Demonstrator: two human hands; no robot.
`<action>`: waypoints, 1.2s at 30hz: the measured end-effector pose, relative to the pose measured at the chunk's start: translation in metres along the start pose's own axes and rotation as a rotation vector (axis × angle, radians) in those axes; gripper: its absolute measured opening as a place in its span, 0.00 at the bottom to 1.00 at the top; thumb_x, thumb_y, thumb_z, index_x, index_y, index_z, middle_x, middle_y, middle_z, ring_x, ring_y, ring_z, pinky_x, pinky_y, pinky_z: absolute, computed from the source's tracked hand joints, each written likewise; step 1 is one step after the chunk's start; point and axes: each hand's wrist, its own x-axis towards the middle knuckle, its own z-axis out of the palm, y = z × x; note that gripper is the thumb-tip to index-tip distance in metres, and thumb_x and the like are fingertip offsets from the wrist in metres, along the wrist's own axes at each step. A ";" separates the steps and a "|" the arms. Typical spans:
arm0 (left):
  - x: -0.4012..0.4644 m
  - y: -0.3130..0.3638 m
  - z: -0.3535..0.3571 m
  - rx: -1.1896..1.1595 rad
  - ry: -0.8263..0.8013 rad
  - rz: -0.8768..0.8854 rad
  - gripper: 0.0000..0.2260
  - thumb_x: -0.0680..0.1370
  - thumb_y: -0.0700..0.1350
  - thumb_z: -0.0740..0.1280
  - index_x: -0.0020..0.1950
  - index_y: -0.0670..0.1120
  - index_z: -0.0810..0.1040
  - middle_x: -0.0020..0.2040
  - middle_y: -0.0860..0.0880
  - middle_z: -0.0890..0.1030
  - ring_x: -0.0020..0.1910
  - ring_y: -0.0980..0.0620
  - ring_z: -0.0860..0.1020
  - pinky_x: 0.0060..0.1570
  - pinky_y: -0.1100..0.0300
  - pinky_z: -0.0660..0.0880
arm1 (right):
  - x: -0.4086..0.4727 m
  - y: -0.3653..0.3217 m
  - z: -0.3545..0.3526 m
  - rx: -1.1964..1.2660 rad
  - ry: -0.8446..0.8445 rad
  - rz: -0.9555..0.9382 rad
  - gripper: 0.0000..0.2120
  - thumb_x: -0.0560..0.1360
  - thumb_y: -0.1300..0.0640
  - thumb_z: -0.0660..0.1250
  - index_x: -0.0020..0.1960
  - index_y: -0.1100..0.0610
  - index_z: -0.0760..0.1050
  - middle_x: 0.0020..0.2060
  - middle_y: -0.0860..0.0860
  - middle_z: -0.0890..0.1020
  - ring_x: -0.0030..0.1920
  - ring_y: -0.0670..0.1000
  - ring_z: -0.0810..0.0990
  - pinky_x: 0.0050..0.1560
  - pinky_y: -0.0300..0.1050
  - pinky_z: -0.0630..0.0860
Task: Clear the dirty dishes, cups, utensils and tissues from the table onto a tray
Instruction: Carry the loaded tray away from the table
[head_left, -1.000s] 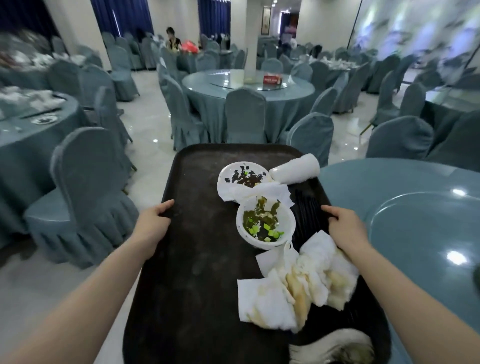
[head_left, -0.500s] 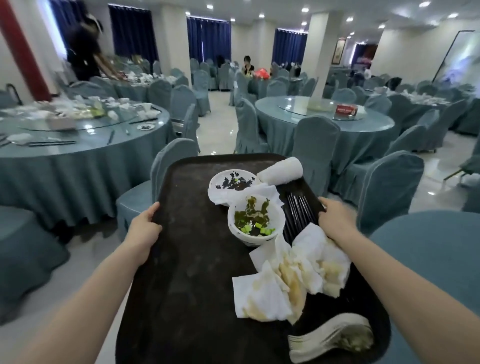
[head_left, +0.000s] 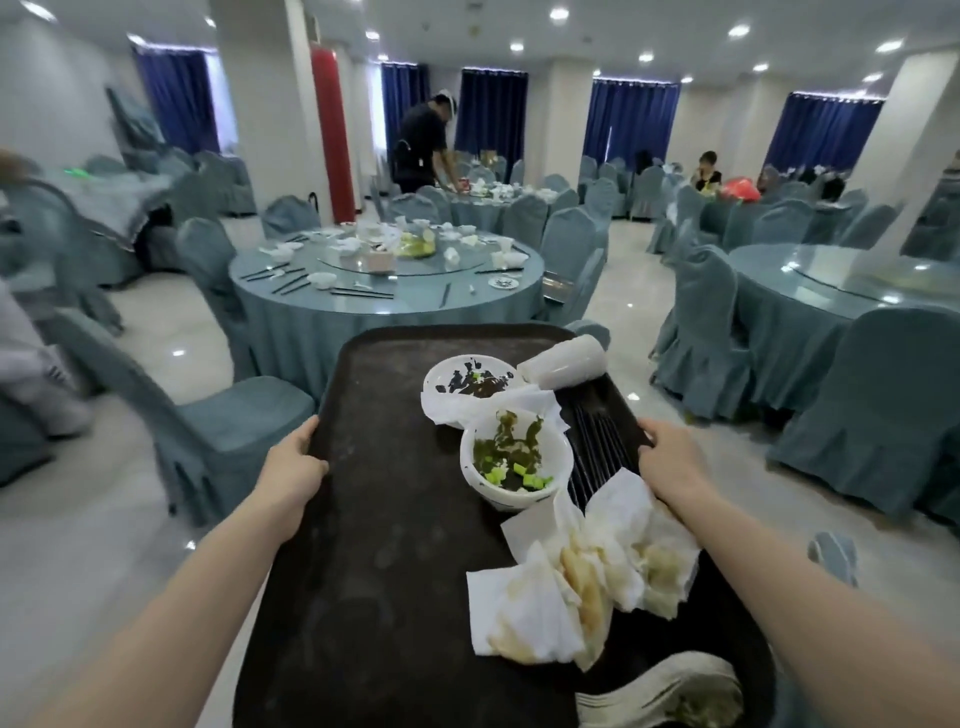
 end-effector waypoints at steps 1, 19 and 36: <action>0.008 -0.001 -0.013 -0.017 0.023 -0.001 0.33 0.74 0.24 0.57 0.75 0.50 0.65 0.65 0.52 0.74 0.48 0.54 0.76 0.34 0.69 0.72 | 0.009 -0.014 0.014 0.009 -0.010 -0.018 0.22 0.70 0.67 0.58 0.55 0.46 0.79 0.38 0.49 0.81 0.39 0.53 0.76 0.35 0.43 0.70; 0.106 -0.038 -0.144 -0.056 0.729 -0.191 0.30 0.75 0.29 0.60 0.73 0.53 0.68 0.57 0.50 0.76 0.37 0.61 0.73 0.23 0.71 0.68 | 0.188 -0.235 0.252 0.092 -0.436 -0.515 0.20 0.73 0.67 0.57 0.56 0.48 0.79 0.46 0.52 0.84 0.45 0.57 0.79 0.46 0.49 0.76; 0.154 -0.056 -0.337 -0.233 1.108 -0.264 0.30 0.78 0.28 0.57 0.75 0.51 0.64 0.63 0.45 0.76 0.38 0.53 0.77 0.25 0.63 0.73 | 0.169 -0.497 0.471 0.207 -0.701 -0.776 0.24 0.75 0.67 0.58 0.67 0.50 0.73 0.56 0.53 0.82 0.53 0.56 0.80 0.46 0.45 0.73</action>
